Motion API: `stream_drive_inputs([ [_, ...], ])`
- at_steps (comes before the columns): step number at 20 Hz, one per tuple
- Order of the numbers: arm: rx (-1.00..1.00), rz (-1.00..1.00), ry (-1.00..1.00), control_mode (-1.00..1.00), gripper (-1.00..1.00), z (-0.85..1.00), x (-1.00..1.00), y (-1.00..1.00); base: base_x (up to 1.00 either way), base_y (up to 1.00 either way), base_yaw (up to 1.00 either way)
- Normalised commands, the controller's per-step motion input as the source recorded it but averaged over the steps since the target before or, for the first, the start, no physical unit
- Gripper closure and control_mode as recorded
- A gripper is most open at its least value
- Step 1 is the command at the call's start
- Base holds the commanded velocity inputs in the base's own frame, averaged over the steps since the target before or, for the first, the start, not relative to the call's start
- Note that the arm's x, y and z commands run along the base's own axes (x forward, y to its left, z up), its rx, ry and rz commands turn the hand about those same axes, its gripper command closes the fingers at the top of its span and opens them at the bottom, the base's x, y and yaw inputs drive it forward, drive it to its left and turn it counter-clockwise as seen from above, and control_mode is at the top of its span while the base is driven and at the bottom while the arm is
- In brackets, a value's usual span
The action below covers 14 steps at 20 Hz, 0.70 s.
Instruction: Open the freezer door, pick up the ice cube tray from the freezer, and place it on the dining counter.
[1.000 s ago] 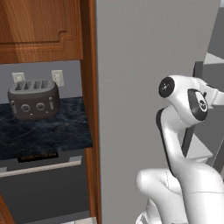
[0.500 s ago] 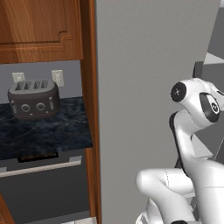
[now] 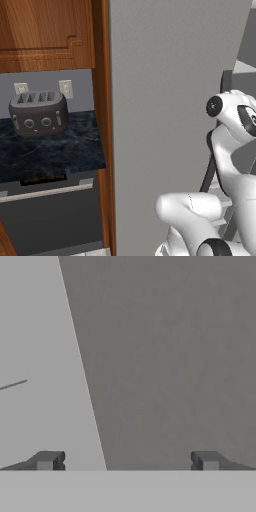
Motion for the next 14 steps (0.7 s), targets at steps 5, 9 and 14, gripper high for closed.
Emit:
stream_drive_inputs([
  [5, 0.00, -0.04, 0.00, -1.00, -1.00, -0.02, 0.19, -0.49, 0.00, 0.00, 0.00],
  [9, 0.00, -0.03, 0.00, -1.00, -1.00, -0.04, 0.11, -0.52, 0.00, 0.00, 0.00],
  [14, 0.00, -0.02, 0.00, -1.00, -1.00, -0.04, 0.04, -0.54, 0.00, 0.00, 0.00],
])
